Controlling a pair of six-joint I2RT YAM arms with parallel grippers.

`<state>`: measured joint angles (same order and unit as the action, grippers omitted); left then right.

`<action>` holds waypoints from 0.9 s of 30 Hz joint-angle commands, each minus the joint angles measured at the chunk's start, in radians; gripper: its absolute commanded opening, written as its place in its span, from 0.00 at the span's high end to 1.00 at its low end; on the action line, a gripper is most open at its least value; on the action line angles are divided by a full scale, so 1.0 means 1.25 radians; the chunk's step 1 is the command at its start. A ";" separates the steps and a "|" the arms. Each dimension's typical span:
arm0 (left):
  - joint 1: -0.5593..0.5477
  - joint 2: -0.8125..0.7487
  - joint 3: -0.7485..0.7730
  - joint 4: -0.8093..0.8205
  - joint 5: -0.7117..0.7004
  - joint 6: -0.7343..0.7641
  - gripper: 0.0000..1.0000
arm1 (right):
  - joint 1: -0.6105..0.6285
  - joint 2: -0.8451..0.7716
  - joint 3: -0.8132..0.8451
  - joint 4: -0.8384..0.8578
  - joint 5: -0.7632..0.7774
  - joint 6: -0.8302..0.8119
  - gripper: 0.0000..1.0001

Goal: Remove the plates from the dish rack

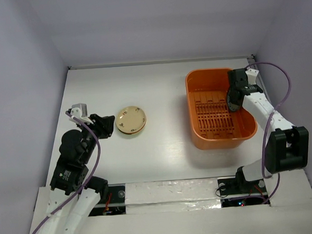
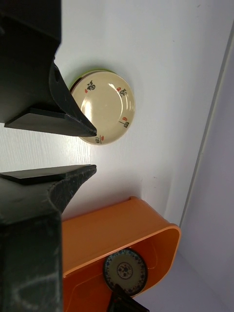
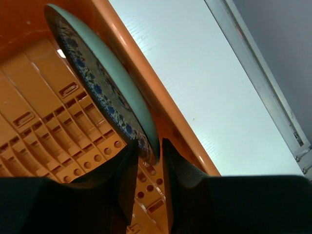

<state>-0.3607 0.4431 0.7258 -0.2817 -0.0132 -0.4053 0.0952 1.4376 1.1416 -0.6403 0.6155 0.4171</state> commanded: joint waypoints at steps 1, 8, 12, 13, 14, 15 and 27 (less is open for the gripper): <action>-0.005 0.005 0.000 0.018 -0.018 0.000 0.73 | -0.012 0.010 0.026 0.048 0.002 -0.012 0.69; -0.005 0.003 0.000 0.018 -0.020 0.000 0.73 | -0.012 0.038 0.027 0.054 0.019 -0.015 0.77; -0.005 -0.002 -0.001 0.018 -0.021 -0.001 0.73 | -0.012 0.037 0.038 0.045 0.011 -0.026 0.88; -0.005 -0.003 -0.001 0.019 -0.023 -0.001 0.73 | -0.012 0.029 0.041 0.041 0.008 -0.032 0.91; -0.005 -0.006 -0.001 0.018 -0.023 -0.001 0.73 | -0.012 0.023 0.041 0.036 0.005 -0.034 0.92; -0.005 -0.007 -0.001 0.019 -0.023 -0.002 0.73 | -0.004 0.012 0.044 0.032 0.003 -0.038 0.95; 0.003 -0.015 -0.003 0.020 -0.020 -0.003 0.73 | 0.089 -0.166 0.218 -0.085 0.043 -0.076 1.00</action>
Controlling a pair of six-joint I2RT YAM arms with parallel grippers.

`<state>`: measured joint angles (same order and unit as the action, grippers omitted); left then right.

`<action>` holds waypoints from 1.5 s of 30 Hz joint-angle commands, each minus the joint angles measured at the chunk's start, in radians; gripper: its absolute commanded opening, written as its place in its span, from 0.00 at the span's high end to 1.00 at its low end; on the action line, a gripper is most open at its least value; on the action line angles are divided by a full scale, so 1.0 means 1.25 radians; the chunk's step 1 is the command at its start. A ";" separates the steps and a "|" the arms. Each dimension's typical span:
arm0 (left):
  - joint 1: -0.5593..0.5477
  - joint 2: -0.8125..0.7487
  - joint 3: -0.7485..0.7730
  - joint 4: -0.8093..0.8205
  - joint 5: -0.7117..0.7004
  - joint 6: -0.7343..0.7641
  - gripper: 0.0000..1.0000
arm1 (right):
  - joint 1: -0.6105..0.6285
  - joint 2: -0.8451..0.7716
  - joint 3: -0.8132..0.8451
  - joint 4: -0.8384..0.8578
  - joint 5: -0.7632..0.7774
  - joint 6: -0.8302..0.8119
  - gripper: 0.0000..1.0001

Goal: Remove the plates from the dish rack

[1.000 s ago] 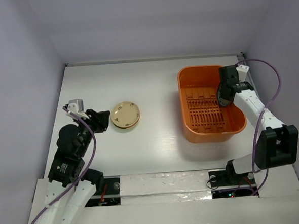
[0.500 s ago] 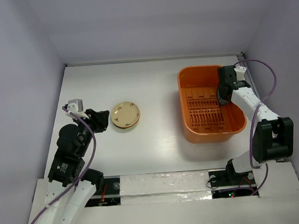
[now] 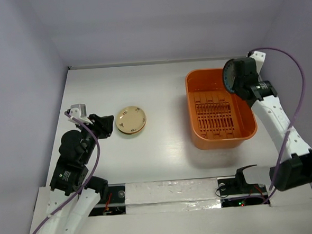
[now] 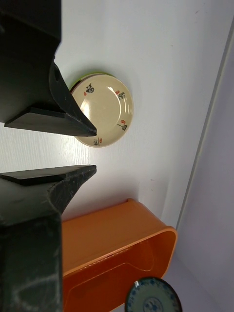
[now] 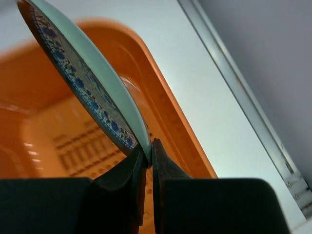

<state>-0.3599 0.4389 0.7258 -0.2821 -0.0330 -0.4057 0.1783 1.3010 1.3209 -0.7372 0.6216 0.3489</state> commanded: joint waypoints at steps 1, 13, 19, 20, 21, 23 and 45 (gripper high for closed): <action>0.002 -0.012 -0.004 0.021 -0.004 -0.003 0.73 | 0.044 -0.063 0.087 -0.014 0.037 -0.026 1.00; 0.017 -0.023 -0.006 0.024 -0.004 -0.004 0.72 | 0.382 0.125 0.160 0.198 -0.207 0.094 1.00; 0.017 -0.031 -0.008 0.026 -0.006 -0.006 0.71 | 0.504 0.344 0.238 0.347 -0.388 0.175 1.00; 0.017 -0.031 -0.008 0.026 -0.007 -0.006 0.71 | 0.513 0.370 0.249 0.360 -0.400 0.187 1.00; 0.017 -0.031 -0.008 0.026 -0.008 -0.006 0.71 | 0.513 0.418 0.261 0.374 -0.430 0.209 1.00; 0.017 -0.028 -0.009 0.026 -0.007 -0.006 0.70 | 0.525 0.461 0.263 0.418 -0.463 0.231 1.00; 0.024 -0.028 -0.010 0.031 -0.001 -0.006 0.69 | 0.547 0.502 0.142 0.435 -0.501 0.287 0.64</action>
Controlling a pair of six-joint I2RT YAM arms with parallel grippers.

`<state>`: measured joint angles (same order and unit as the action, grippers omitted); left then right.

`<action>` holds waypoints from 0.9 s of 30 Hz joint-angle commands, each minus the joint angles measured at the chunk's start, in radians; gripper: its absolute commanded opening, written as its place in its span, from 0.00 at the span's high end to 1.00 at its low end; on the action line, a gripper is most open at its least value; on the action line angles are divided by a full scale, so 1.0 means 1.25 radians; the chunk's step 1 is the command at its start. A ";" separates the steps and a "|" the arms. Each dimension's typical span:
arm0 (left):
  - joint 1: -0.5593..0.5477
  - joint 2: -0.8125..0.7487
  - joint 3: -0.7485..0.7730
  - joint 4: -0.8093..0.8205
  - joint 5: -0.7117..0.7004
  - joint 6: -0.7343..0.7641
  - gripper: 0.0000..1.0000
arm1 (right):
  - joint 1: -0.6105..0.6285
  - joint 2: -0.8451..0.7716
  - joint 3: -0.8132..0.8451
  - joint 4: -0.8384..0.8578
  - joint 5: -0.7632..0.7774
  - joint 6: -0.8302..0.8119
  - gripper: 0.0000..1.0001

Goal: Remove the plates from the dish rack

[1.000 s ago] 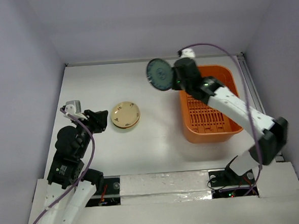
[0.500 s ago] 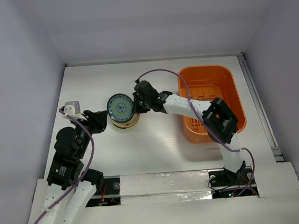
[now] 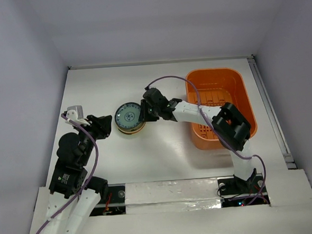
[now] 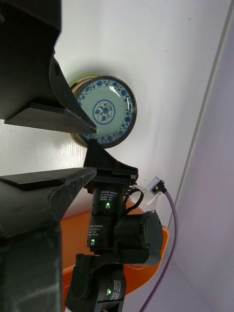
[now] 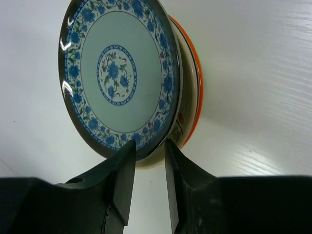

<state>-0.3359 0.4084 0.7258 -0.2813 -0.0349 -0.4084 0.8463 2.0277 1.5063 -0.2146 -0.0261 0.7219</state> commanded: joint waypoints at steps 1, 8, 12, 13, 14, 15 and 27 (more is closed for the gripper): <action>0.005 -0.004 -0.010 0.029 0.001 -0.003 0.69 | 0.013 -0.086 -0.008 0.011 0.039 -0.019 0.64; 0.005 -0.004 -0.009 0.029 0.001 -0.003 0.69 | 0.049 -0.133 -0.028 -0.034 0.080 -0.039 0.64; 0.005 -0.005 -0.009 0.029 -0.003 -0.002 0.69 | 0.057 -0.190 -0.046 -0.043 0.118 -0.046 0.65; 0.005 -0.004 -0.008 0.026 -0.003 -0.002 0.68 | 0.057 -0.211 -0.055 -0.041 0.153 -0.057 0.69; 0.005 -0.005 -0.006 0.027 -0.004 -0.002 0.65 | 0.057 -0.236 -0.076 -0.033 0.173 -0.062 0.78; 0.005 -0.004 -0.006 0.026 -0.004 -0.002 0.63 | 0.057 -0.297 -0.087 -0.030 0.195 -0.069 0.88; 0.005 0.027 0.095 0.034 0.024 0.004 0.24 | 0.065 -0.974 -0.320 0.100 0.475 -0.282 0.34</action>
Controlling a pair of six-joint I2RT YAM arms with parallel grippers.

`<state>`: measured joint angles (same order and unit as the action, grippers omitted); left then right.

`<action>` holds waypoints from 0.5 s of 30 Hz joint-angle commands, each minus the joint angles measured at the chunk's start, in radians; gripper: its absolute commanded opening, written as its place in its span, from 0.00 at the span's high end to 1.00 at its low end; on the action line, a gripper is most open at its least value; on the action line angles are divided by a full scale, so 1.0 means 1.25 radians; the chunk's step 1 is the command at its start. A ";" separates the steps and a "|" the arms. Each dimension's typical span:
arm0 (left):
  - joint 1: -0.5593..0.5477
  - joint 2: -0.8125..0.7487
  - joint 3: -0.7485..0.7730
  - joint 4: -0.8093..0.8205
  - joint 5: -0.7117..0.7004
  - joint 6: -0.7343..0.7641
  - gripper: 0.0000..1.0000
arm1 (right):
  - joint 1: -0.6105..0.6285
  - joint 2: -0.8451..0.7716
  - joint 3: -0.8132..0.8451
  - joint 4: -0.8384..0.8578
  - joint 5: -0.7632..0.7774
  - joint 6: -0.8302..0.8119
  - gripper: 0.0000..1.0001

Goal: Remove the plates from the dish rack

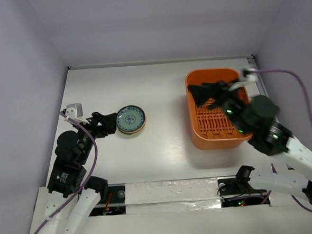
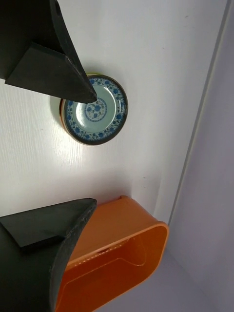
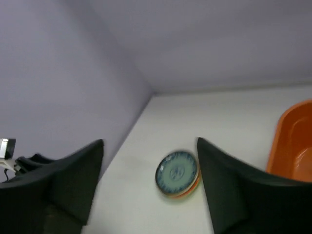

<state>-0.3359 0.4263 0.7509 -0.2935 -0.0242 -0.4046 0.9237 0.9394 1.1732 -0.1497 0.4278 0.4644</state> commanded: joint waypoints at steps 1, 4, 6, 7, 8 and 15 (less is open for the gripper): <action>0.005 0.016 0.091 0.045 0.016 0.000 0.23 | 0.003 -0.138 -0.065 0.049 0.147 -0.081 0.09; 0.005 0.032 0.148 0.037 -0.004 0.008 0.22 | 0.003 -0.227 -0.102 0.022 0.213 -0.084 0.00; 0.005 0.033 0.161 0.035 -0.035 0.020 0.22 | 0.003 -0.261 -0.129 0.000 0.241 -0.073 0.00; 0.005 0.033 0.161 0.030 -0.041 0.023 0.22 | 0.003 -0.264 -0.138 -0.003 0.247 -0.068 0.00; 0.005 0.032 0.160 0.025 -0.047 0.023 0.21 | 0.003 -0.269 -0.148 -0.009 0.246 -0.065 0.00; 0.005 -0.006 0.150 0.003 -0.062 0.028 0.12 | 0.003 -0.252 -0.158 -0.015 0.252 -0.054 0.00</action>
